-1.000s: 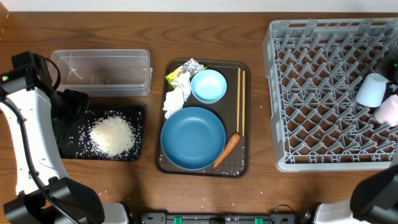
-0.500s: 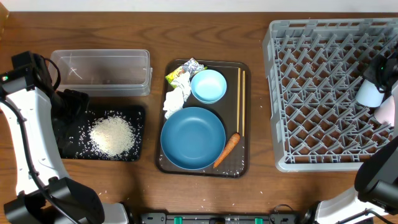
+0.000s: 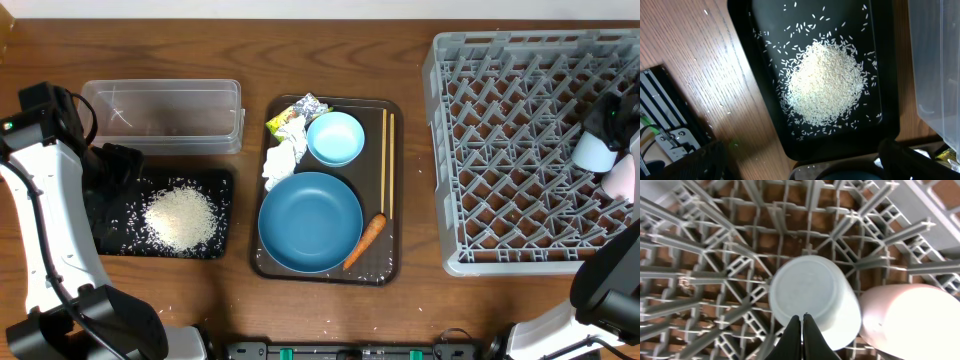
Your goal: Sort waste into correct bins and load items into the dishwasher rack
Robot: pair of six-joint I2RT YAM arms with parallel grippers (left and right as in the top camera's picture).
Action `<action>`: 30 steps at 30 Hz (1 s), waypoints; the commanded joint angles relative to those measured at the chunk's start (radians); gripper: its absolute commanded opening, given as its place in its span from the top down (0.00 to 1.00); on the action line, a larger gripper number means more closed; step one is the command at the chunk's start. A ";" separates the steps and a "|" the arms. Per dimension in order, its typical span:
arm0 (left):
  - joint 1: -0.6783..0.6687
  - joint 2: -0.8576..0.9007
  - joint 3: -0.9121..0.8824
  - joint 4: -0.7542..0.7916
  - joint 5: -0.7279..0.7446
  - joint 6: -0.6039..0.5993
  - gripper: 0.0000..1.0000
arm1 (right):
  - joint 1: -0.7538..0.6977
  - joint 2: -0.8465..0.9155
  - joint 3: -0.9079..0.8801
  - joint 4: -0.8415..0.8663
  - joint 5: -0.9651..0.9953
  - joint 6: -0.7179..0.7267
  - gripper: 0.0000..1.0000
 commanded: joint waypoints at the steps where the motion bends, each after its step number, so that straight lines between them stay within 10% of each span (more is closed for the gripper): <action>1: 0.003 0.010 0.009 -0.003 -0.005 -0.009 0.01 | -0.008 0.005 0.000 -0.013 0.054 -0.011 0.98; 30: 0.003 0.010 0.009 -0.003 -0.005 -0.009 0.01 | -0.024 -0.021 0.001 0.116 -0.055 0.031 0.98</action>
